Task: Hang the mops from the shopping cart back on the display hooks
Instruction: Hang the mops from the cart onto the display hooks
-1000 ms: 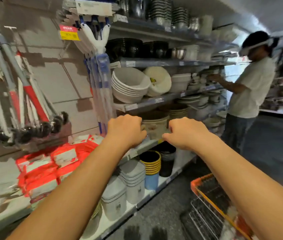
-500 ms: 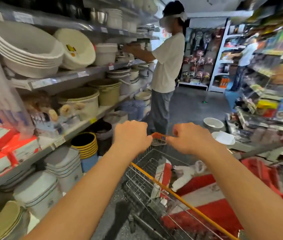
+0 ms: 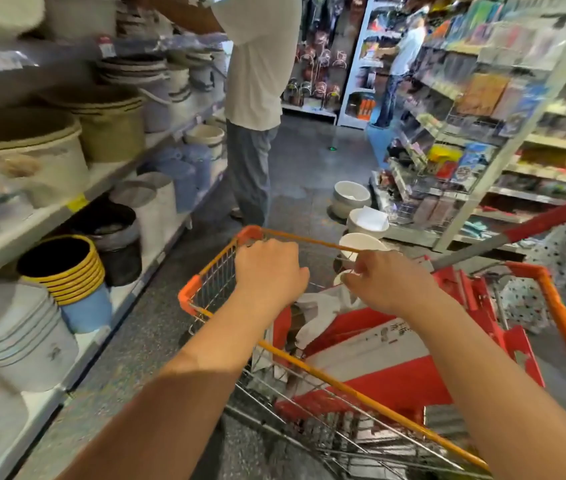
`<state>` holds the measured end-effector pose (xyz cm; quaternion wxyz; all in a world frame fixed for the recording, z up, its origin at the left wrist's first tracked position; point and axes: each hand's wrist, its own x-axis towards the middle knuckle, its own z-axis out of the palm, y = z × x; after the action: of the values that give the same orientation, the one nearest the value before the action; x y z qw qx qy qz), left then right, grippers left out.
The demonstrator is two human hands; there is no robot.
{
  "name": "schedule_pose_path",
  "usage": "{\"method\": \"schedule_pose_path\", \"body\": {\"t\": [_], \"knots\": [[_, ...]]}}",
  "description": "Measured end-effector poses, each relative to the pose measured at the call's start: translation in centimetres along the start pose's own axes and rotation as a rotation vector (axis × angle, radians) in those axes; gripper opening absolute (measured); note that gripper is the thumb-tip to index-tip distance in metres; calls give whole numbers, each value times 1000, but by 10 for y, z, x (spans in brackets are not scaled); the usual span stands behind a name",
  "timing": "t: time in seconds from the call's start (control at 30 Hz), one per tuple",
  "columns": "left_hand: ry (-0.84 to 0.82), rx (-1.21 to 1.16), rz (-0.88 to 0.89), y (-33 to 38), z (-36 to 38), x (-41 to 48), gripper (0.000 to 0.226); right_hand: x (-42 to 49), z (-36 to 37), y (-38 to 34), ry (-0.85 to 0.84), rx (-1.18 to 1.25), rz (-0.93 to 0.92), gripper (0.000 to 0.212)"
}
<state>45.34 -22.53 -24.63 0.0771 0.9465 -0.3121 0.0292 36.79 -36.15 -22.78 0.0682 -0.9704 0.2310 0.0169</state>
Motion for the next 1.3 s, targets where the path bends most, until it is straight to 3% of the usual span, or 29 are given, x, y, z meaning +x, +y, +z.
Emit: {"method": "schedule_pose_path", "body": {"t": [0.23,0.5,0.67,0.83,1.03,1.17,1.3], "knots": [[-79,-90,8,30,37,31,37,29,15,36,-21,0,36,39],[-196,-210,-185,100,91,69,39,85,26,113,-48,-116,-55,36],[-70,-310,-242,138,139,78,32,124,36,151,-81,-176,-145,34],[-101,-452,-420,156,182,104,29,158,56,169,-151,-227,-189,36],[-339,-783,-624,162,231,137,49,212,96,164,-264,-294,-221,39],[-389,-978,-806,160,282,155,55,252,136,158,-355,-328,-232,43],[-332,-1363,-1047,163,319,167,51,275,177,157,-478,-300,-193,42]]}}
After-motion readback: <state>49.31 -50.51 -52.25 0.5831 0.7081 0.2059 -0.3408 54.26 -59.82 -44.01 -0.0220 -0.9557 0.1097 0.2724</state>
